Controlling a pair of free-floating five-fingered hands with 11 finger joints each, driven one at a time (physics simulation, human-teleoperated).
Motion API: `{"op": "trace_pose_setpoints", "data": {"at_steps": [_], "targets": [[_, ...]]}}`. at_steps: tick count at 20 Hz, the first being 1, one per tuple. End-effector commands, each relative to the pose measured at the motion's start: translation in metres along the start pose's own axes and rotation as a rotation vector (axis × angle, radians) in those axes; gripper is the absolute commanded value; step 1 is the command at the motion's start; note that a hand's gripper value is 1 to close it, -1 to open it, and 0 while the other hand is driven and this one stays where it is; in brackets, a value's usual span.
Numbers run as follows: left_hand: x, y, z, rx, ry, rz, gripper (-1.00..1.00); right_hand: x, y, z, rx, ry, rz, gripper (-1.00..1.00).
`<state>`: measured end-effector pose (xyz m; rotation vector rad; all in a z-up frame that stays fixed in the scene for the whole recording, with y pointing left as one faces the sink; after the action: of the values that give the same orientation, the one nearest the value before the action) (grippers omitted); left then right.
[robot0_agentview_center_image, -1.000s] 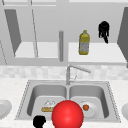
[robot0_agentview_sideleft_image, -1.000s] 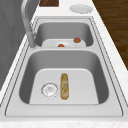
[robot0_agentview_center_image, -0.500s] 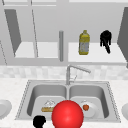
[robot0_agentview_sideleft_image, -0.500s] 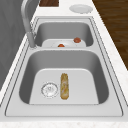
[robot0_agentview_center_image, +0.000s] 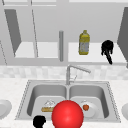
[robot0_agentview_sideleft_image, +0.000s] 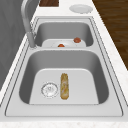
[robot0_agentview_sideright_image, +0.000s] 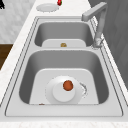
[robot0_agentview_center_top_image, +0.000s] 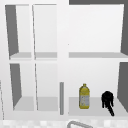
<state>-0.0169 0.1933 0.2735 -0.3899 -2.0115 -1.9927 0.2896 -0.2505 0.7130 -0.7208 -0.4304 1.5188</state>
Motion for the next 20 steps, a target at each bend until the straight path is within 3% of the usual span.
{"op": "trace_pose_setpoints", "data": {"at_steps": [1,15,20], "targets": [[0.000,0.000,0.000,0.000,0.000,0.000,0.00,0.002,0.032,0.010,0.005,0.003,0.002,-1.00],[0.000,0.000,0.000,0.000,0.000,0.000,0.00,0.029,0.184,0.012,-0.060,0.045,0.027,-1.00],[0.000,0.000,0.000,0.000,0.000,0.000,0.00,0.043,0.230,0.008,-0.116,0.015,0.019,-1.00]]}}
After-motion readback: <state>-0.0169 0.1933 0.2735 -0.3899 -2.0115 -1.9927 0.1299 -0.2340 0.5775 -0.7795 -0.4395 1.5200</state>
